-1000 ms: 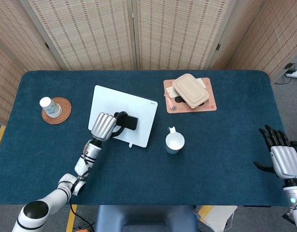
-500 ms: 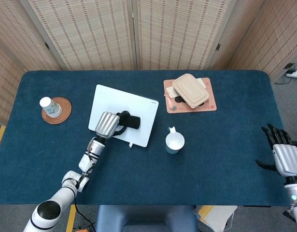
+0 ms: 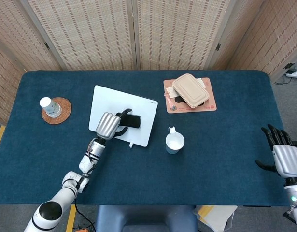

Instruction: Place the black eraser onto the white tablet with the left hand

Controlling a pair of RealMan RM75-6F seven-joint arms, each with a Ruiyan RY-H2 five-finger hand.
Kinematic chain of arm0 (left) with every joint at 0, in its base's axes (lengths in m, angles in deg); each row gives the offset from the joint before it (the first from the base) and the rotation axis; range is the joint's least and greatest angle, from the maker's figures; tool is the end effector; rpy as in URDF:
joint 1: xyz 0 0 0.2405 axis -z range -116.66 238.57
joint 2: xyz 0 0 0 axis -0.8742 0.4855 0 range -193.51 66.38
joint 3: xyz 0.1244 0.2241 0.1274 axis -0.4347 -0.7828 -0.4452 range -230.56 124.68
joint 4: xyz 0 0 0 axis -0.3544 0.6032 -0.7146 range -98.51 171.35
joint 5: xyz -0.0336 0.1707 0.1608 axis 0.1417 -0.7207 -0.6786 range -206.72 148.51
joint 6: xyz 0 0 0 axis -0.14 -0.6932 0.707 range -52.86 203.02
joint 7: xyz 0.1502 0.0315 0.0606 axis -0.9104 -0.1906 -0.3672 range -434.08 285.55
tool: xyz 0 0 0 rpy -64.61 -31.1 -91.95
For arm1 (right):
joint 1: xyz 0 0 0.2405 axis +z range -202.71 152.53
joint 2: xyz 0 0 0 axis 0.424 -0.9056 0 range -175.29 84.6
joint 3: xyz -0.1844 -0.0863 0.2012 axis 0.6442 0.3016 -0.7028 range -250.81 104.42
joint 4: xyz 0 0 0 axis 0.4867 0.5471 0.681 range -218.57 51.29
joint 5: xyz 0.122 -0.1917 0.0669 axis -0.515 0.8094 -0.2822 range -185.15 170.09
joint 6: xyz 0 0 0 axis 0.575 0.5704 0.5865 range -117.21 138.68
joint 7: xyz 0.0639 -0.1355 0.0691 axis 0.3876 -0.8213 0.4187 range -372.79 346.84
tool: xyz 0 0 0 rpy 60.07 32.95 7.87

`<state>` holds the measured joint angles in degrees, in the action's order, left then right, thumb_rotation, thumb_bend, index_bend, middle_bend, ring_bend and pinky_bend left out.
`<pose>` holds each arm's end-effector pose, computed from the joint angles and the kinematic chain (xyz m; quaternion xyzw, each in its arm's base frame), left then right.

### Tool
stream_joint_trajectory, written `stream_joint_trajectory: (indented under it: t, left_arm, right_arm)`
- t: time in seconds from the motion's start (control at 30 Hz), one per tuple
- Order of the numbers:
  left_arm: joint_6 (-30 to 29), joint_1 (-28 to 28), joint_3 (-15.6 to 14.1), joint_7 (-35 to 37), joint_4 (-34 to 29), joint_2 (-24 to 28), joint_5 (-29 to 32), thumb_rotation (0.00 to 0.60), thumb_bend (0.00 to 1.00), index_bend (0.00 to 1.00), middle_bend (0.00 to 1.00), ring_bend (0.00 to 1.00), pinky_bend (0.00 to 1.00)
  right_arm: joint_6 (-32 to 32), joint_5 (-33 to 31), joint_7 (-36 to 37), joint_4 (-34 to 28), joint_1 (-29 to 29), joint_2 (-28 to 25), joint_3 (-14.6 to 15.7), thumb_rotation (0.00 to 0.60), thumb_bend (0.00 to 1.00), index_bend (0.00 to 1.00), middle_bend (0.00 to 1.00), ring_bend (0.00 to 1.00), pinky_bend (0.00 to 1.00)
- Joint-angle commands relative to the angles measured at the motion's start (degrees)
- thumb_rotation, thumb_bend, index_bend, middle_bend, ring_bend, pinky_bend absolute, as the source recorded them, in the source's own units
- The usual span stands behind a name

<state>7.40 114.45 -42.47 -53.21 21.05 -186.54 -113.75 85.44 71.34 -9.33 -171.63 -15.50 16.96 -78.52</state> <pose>-0.1472 0.4702 -0.1056 -0.6874 -0.2653 -0.5211 0.4308 -0.3758 -0.2473 0.1591 0.5940 -0.4198 0.3460 0.5926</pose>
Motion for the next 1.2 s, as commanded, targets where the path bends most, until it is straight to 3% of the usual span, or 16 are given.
stream_joint_trajectory:
  t: [0.03,0.27,0.37,0.5,0.6,0.73,0.83,0.93,1.2]
  left_arm:
    - [-0.8,-0.7,-0.6,-1.2,-1.3,0.7,-0.3,0.6,0.3,0.2,1.0,1.0,1.0]
    - [-8.0,-6.4,-3.2,-6.7,-12.1,6.9,-1.8,0.6,0.29,0.16,1.0,1.0,1.0]
    - [-12.6,-11.4,-5.5,-10.3,-23.8,14.5,-3.3,0.6,0.27,0.12,1.0,1.0,1.0]
    - [-17.8,-20.1,-9.4,-19.8,-44.6,29.8,-3.4,0.6,0.27,0.1,1.0,1.0,1.0]
    - [-21.6,-26.8,-12.1,-23.7,-56.7,39.7,-1.8,0.6,0.26,0.09,1.0,1.0,1.0]
    - [-27.2,-35.4,-14.0,-24.8,-62.2,46.3,2.1,0.6,0.26,0.08,1.0,0.97,0.97]
    - [-29.3,-41.1,-14.3,-26.2,-63.3,48.2,6.5,0.6,0.26,0.08,1.0,0.87,0.87]
    - [-29.5,-44.6,-14.6,-28.0,-64.9,49.5,9.5,0.6,0.26,0.07,0.91,0.73,0.74]
    - [-27.7,-47.0,-14.2,-35.0,-72.4,52.7,10.5,0.6,0.25,0.02,0.5,0.32,0.31]
  right_arm:
    - [0.2,0.2,0.0,-0.1,-0.1,0.0,0.1,0.6,0.2,0.0,0.0,0.0,0.0]
    - [1.5,1.3,0.1,-0.1,-0.6,-0.1,0.4,0.6,0.19,0.0,0.0,0.0,0.0]
    - [1.9,1.7,0.0,-0.3,-0.8,0.0,0.5,0.6,0.2,0.0,0.0,0.0,0.0]
    - [2.9,3.0,-0.6,-0.7,-1.1,0.1,1.0,0.6,0.2,0.0,0.0,0.0,0.0]
    - [3.2,3.4,-1.3,-1.0,-1.3,0.3,1.3,0.6,0.2,0.0,0.0,0.0,0.0]
    - [3.6,3.6,-2.6,-1.4,-1.5,0.6,1.5,0.6,0.2,0.0,0.0,0.0,0.0]
    - [3.9,3.7,-3.5,-1.7,-1.6,0.9,1.5,0.6,0.2,0.0,0.0,0.0,0.0]
    - [4.1,3.9,-4.5,-1.8,-1.6,1.2,1.6,0.6,0.2,0.0,0.0,0.0,0.0]
    - [4.7,4.1,-6.3,-2.1,-1.7,1.9,1.6,0.6,0.2,0.0,0.0,0.0,0.0]
